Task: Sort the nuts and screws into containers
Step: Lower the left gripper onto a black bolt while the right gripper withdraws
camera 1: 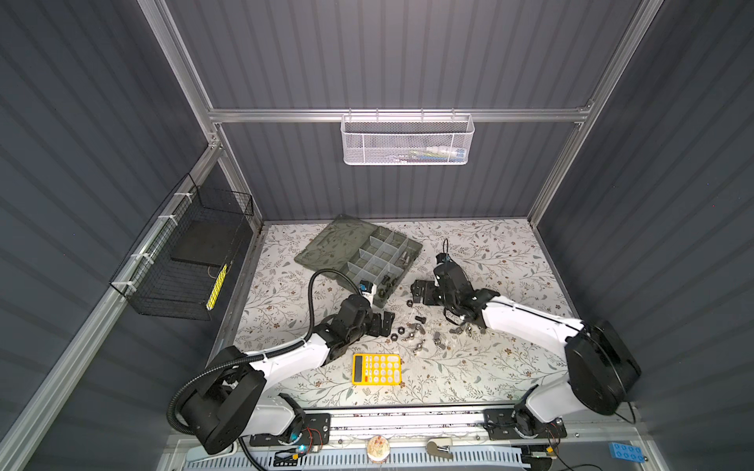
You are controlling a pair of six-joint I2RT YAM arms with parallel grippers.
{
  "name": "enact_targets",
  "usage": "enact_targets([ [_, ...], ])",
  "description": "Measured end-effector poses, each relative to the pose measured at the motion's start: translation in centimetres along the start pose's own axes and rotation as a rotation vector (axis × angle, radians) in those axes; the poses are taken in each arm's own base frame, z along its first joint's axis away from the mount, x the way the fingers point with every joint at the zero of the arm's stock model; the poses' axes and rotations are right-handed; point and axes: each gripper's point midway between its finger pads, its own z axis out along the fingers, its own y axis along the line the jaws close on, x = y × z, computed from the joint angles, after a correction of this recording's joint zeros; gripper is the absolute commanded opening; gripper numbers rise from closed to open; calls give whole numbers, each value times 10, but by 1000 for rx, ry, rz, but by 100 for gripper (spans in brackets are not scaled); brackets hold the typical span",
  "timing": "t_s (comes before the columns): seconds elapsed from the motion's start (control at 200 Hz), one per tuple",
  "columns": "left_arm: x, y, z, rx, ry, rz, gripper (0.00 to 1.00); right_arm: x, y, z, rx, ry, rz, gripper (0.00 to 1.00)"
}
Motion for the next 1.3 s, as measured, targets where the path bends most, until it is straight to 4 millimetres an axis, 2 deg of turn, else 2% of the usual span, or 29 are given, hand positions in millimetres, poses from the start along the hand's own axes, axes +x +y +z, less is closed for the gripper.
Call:
enact_targets([
  [0.075, -8, -17, 7, 30, 7, 16, 100, 7, -9, -6, 15, -7, 8, 99],
  [0.175, -9, -33, 14, 63, 37, 24, 100, 18, -22, -18, 28, -22, 37, 99],
  [0.425, 22, -47, 35, 73, 174, 22, 98, 24, -52, -67, 28, -172, 178, 99],
  [0.55, 32, -55, 50, 76, 223, 29, 97, 23, -60, -80, 17, -229, 231, 99],
  [0.7, 39, -65, 69, 78, 264, 38, 95, 25, -68, -82, 26, -241, 266, 99],
  [0.936, 35, -76, 94, 79, 281, 44, 87, 26, -76, -73, 46, -225, 284, 99],
  [1.191, 37, -79, 101, 76, 285, 53, 78, 19, -80, -72, 26, -232, 318, 99],
  [1.301, 38, -82, 105, 75, 283, 65, 69, 19, -81, -71, 15, -230, 331, 99],
])
